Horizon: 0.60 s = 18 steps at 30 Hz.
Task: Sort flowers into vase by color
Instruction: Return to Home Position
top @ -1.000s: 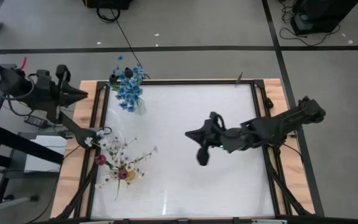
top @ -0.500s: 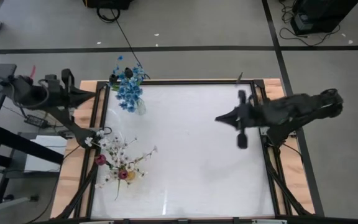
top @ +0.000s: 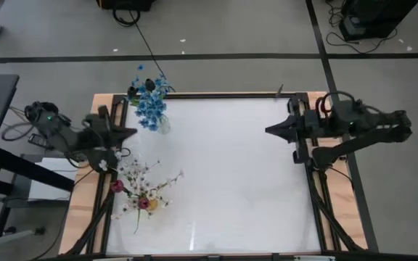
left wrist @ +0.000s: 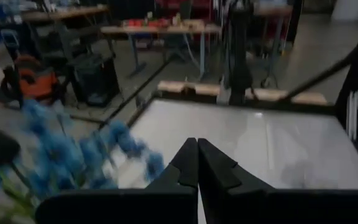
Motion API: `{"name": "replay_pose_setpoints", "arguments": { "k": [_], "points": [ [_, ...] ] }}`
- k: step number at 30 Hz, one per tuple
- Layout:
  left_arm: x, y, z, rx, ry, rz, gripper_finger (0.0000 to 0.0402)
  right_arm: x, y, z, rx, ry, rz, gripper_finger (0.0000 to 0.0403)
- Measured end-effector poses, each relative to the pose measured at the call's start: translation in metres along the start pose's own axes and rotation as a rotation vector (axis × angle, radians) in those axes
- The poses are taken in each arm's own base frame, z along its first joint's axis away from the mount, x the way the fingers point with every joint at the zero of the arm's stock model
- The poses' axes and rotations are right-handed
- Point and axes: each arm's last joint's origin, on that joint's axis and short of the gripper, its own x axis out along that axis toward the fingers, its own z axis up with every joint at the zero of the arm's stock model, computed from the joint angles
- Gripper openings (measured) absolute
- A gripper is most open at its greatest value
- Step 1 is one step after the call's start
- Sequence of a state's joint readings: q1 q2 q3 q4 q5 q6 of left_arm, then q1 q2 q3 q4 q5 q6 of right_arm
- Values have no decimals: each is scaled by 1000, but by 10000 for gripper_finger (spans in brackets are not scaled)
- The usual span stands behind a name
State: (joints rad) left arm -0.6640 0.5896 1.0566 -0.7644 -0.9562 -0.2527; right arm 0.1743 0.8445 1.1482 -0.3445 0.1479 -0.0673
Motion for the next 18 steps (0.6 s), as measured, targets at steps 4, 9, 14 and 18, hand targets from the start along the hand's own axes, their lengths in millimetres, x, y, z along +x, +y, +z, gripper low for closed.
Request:
{"name": "replay_pose_setpoints", "arguments": {
  "k": [4, 9, 14, 18],
  "points": [
    [4, 3, -17, -82, 13, 64, 4, 7, 0, -31, 38, -106, -9, 3],
    [-6, 25, -20, -122, -10, 95, 2, 13, -3, -55, 83, -203, -65, 8],
    [-23, 43, -22, -136, -47, 45, 1, 17, -12, -66, 98, -251, -99, 9],
    [-18, 38, -35, -99, -49, -26, 1, 20, -17, -76, 160, -216, -63, 10]
  ]
}}
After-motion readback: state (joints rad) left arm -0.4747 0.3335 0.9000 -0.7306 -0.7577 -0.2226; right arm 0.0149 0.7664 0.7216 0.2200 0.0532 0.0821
